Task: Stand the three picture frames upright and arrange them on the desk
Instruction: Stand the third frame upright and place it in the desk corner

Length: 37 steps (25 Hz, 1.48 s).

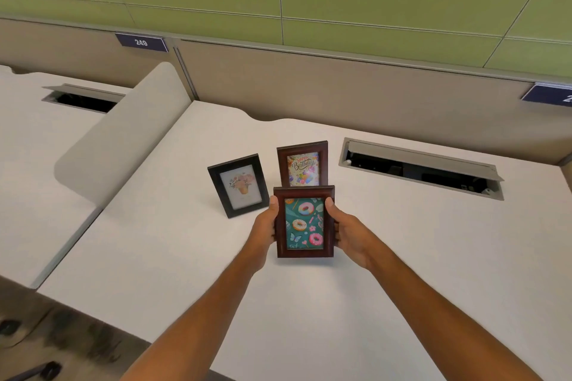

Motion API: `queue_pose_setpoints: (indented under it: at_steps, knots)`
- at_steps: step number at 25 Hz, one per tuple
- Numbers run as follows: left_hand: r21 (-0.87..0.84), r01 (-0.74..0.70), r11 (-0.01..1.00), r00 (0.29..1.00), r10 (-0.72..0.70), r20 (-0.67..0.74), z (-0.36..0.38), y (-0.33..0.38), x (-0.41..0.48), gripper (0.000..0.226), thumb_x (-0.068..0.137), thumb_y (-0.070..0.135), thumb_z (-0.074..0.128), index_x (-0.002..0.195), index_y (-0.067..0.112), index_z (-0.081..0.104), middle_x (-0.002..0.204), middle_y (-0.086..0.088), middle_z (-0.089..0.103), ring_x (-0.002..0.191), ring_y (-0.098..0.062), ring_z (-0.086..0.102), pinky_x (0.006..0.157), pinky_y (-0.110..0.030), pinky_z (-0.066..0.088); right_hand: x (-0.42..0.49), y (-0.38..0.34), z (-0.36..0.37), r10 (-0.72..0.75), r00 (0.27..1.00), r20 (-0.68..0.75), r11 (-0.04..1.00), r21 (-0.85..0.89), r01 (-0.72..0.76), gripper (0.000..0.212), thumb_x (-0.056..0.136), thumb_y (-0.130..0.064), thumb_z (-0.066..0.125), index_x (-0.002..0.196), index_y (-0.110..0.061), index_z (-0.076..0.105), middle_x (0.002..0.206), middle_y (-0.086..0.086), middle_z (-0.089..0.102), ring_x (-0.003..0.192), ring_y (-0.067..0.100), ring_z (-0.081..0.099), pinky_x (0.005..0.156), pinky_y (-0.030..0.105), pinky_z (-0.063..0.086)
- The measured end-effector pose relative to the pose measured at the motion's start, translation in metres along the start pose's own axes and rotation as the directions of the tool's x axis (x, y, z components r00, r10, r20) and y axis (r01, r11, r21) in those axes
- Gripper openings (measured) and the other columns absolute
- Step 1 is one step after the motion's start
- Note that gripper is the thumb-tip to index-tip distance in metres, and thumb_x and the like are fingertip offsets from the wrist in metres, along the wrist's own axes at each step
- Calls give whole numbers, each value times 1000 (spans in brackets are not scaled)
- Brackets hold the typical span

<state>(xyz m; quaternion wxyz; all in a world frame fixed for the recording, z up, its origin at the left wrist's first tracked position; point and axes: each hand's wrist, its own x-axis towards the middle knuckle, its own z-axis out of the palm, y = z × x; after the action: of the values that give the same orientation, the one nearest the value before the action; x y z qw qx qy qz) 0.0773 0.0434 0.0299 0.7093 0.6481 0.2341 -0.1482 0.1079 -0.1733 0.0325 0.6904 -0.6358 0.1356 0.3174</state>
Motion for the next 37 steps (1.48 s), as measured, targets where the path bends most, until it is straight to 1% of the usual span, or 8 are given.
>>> queue_pose_setpoints:
  at_steps: [6,16,20,24,28,32,34,37]
  knots:
    - [-49,32,998,999,-33,-21,-21,2,17,69,86,88,36,120,40,72,108,17,85,99,-5,82,83,-30,60,20,8,20,-27,1000,-5,998,54,27,74,86,-85,52,140,-36,67,131,-5,81,125,21,77,116,49,54]
    - [-84,53,995,999,-54,-6,-45,0,27,68,84,89,39,126,44,66,111,17,85,102,-4,82,85,-30,58,44,16,38,-9,999,-34,995,98,12,69,89,-86,41,136,-41,66,127,-5,83,115,17,81,99,40,61]
    - [-86,66,994,998,-67,-1,-47,-3,27,66,83,90,40,123,45,66,106,20,85,98,-1,82,84,-30,57,45,20,39,7,999,-49,993,118,-2,72,88,-85,41,135,-37,67,122,-7,84,113,17,82,101,41,60]
    - [-77,73,994,997,-74,-5,-47,-2,21,59,85,88,39,119,47,66,102,23,84,95,-1,82,84,-29,56,42,19,38,41,997,-69,993,114,-33,92,84,-89,37,139,-22,68,130,4,82,124,27,76,114,46,54]
    - [-66,92,994,992,-98,-85,-47,-7,12,62,103,75,35,128,30,71,117,7,82,109,-13,77,83,-30,58,39,19,33,67,993,-93,994,94,-58,95,96,-85,29,145,-11,65,139,12,75,131,34,70,120,48,50]
    - [-22,107,994,980,-109,-164,-53,-27,0,66,111,64,38,120,10,74,111,-4,84,109,-22,76,93,-40,58,29,24,17,89,989,-117,995,55,-83,92,99,-84,28,138,-12,70,137,13,76,133,33,68,126,53,42]
    - [14,122,992,963,-115,-244,-55,-38,-7,49,113,51,47,122,9,71,119,-7,80,111,-25,74,99,-46,56,22,28,8,97,990,-106,995,46,-92,91,98,-86,28,136,-15,71,138,9,76,133,30,68,126,54,41]
    - [36,150,988,934,-130,-334,-55,-54,-19,23,110,28,58,120,11,71,121,-12,79,109,-30,75,96,-46,58,10,36,-5,107,990,-95,994,38,-104,90,98,-86,29,136,-17,72,138,7,77,130,29,70,122,53,44]
